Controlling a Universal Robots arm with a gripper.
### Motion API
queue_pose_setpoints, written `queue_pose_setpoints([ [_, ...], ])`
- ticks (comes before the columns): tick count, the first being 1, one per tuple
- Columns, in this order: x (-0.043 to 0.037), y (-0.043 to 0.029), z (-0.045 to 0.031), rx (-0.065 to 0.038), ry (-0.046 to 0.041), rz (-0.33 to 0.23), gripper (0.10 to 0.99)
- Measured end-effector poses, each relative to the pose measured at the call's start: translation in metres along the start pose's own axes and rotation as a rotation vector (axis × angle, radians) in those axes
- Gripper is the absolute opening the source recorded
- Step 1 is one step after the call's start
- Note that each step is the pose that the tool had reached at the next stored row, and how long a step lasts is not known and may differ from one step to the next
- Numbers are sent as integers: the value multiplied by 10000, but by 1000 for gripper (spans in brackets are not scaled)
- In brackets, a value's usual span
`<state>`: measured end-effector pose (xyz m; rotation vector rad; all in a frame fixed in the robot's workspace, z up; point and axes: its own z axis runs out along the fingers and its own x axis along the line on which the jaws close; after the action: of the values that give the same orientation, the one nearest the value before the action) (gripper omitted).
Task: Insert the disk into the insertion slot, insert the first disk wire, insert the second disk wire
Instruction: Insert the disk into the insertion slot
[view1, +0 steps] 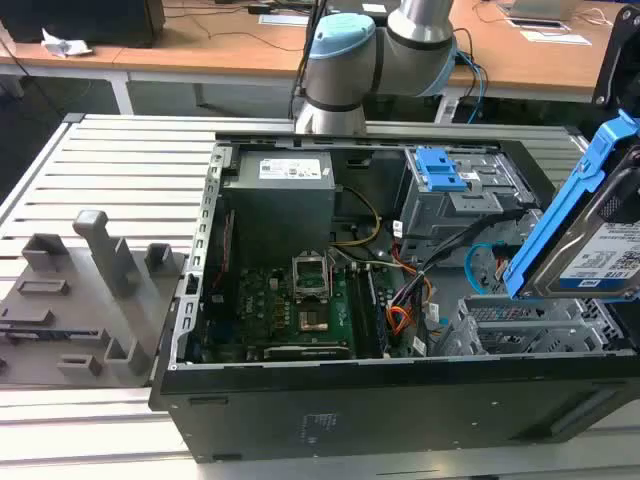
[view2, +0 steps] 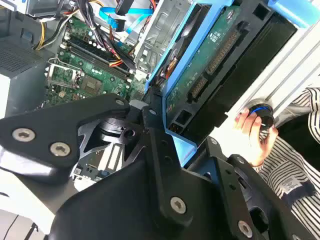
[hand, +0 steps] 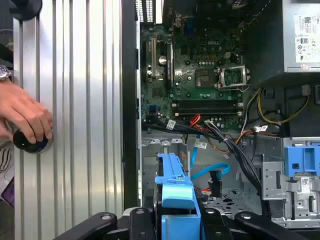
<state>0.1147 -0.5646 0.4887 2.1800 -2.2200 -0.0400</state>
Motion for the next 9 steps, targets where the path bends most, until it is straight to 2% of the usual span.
queue_pose_setpoints([
  [7,-1,-4,106,0,1,0,365],
  [9,-1,-6,158,0,1,0,365],
])
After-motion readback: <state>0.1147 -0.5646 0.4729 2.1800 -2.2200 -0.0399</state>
